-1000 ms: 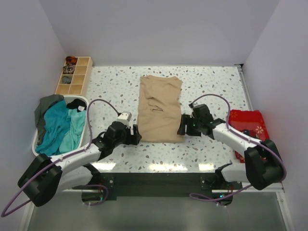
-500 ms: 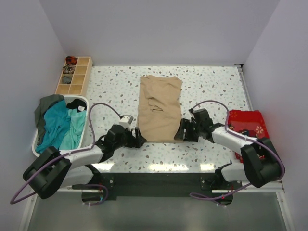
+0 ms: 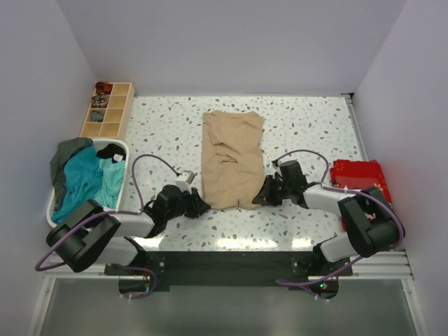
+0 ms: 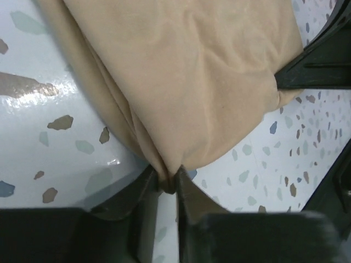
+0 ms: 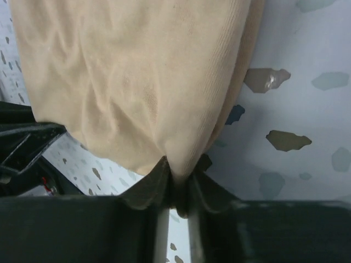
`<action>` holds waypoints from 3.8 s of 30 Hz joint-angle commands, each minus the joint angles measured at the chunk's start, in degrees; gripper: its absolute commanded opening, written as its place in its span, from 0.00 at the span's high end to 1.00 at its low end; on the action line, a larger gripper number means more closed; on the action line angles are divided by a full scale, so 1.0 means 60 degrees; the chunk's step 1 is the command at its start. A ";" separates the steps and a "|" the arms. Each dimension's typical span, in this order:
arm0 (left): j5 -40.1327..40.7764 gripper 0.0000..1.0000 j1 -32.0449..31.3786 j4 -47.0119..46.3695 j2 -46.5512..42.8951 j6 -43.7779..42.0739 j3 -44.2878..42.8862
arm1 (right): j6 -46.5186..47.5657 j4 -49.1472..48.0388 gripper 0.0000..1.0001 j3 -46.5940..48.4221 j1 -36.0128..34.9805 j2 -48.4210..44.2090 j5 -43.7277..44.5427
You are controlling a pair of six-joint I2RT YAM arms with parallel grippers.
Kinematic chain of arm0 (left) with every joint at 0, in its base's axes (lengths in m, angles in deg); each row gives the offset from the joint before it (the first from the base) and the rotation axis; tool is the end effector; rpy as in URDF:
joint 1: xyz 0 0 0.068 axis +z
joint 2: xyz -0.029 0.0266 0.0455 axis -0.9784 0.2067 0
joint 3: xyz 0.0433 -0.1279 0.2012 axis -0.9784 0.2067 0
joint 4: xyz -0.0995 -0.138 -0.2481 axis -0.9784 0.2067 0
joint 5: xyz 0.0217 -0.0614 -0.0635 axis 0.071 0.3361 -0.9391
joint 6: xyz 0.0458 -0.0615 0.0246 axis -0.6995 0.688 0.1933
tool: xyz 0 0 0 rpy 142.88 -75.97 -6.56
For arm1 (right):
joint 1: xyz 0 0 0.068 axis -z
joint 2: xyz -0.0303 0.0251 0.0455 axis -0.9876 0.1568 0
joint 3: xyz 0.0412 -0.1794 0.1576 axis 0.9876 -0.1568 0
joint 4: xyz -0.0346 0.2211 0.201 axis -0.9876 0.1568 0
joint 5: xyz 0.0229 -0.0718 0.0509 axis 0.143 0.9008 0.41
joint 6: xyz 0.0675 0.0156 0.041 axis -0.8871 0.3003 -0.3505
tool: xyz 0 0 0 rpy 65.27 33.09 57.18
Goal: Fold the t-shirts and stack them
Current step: Grab one side of the 2/3 rectangular tshirt with both arms, then fold the long partially folded tshirt into a neat square, then smooth out wrinkles on the folded tshirt
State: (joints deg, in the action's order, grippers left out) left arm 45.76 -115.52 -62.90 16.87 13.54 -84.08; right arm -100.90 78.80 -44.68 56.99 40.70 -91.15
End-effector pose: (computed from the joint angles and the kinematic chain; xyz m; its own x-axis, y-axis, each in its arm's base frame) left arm 0.1986 -0.1673 0.0294 -0.7584 -0.1988 -0.6208 0.3108 0.7268 -0.6125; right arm 0.2622 0.1474 0.0428 -0.9270 0.2218 -0.3026 -0.0282 0.7630 0.6458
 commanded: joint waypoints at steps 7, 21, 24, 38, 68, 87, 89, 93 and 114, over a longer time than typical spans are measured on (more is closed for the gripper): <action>-0.0033 1.00 0.0002 0.1871 -0.1014 -0.0249 -0.0139 | 0.0467 0.1025 1.00 -0.0327 -0.0030 -0.1112 0.0178; -0.0340 1.00 -0.0685 0.6135 -0.4693 0.0189 -0.0505 | 0.0967 0.4102 0.98 -0.0694 -0.0060 -0.4156 -0.0787; -0.0267 1.00 -0.0964 0.7041 -0.5513 0.0468 -0.0621 | 0.1113 0.4746 0.96 -0.0358 -0.0060 -0.5080 -0.1066; 0.2075 1.00 -0.1038 0.7938 -0.2721 -0.1186 -0.5029 | 0.2372 0.4954 0.91 0.3139 -0.0030 -0.3026 0.0426; 0.1872 0.10 0.2463 0.4130 0.4198 -0.3706 -1.0630 | 0.4057 0.2915 0.08 0.9691 0.1904 0.3457 0.1542; -0.2347 0.12 0.2492 0.1933 0.6305 -0.2447 -1.0774 | 0.2578 0.2476 0.20 1.1302 0.1654 0.6838 -0.1478; -0.2318 0.12 0.2536 0.1669 0.6539 -0.2447 -1.0832 | 0.2840 0.2551 0.19 1.1712 0.1669 0.7146 -0.1345; -0.2143 0.12 0.2667 0.1361 0.6789 -0.2520 -1.0774 | 0.3047 0.2945 0.18 1.2401 0.1684 0.7658 -0.1111; -0.2039 0.12 0.3517 0.1948 0.8284 -0.2696 -1.0833 | 0.3677 0.3812 0.15 1.2945 0.2401 0.8510 0.0852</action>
State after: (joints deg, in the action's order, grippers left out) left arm 32.31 -95.83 -52.10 65.42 -1.96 -148.84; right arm -81.45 99.87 34.64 68.82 93.48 -92.07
